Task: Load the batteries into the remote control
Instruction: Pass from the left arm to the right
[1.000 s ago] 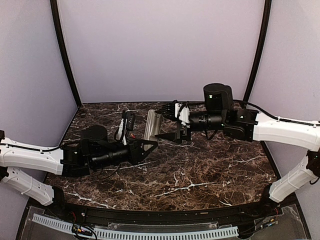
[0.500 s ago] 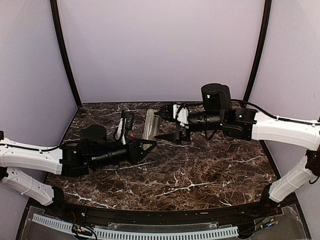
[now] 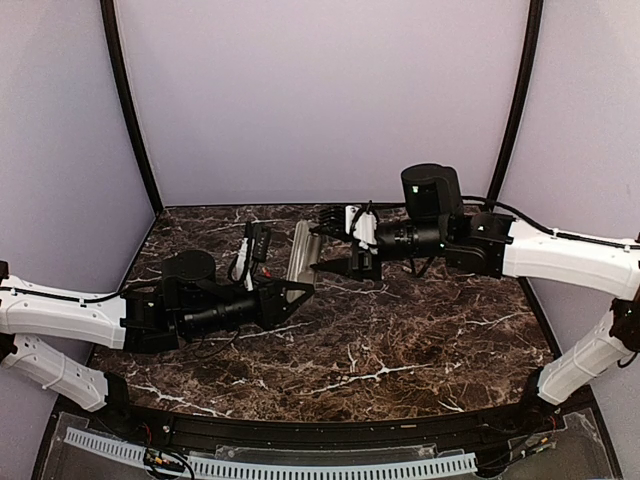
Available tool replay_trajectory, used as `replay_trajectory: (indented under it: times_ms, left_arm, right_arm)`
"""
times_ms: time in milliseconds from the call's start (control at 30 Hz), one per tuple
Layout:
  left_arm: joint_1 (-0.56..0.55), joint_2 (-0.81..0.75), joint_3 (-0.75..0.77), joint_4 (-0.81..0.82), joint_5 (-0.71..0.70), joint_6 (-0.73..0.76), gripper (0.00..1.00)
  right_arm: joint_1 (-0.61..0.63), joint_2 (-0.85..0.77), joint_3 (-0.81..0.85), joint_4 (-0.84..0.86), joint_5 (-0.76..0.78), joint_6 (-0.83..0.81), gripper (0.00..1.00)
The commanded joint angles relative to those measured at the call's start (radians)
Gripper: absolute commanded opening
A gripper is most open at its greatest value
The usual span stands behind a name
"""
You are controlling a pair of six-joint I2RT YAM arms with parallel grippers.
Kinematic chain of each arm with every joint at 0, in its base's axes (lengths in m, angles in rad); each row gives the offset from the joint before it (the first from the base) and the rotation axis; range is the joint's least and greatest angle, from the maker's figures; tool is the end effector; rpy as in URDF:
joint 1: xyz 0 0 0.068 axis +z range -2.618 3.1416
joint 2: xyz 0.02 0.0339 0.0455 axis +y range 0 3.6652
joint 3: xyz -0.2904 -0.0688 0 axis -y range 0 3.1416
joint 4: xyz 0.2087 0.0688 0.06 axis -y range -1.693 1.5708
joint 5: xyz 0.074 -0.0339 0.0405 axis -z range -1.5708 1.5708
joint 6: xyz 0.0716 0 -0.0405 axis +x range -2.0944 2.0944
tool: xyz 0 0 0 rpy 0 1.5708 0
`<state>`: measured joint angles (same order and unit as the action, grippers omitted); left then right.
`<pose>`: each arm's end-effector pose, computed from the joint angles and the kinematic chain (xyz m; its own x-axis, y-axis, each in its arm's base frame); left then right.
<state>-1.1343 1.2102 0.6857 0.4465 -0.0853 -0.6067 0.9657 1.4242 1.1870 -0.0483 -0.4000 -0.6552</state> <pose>0.1210 -0.2449 0.3213 -0.5214 -0.2260 -0.8228 0.6935 0.4496 -0.5630 0.1641 0.2863 0.3706 0.4641 -0.3157 -0.8277 -0.8668 0.0306 -0.4977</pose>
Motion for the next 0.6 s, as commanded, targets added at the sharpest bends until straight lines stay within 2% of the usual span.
replay_trajectory:
  times_ms: [0,567]
  left_arm:
    - [-0.002,-0.014,0.034,0.050,0.020,0.045,0.00]
    - [-0.002,-0.043,0.011,0.034,-0.020,0.062,0.00]
  right_arm:
    - [-0.002,0.027,0.016,-0.079,-0.051,0.027,0.50]
    - [-0.004,0.011,0.023,-0.091,-0.074,0.052,0.33]
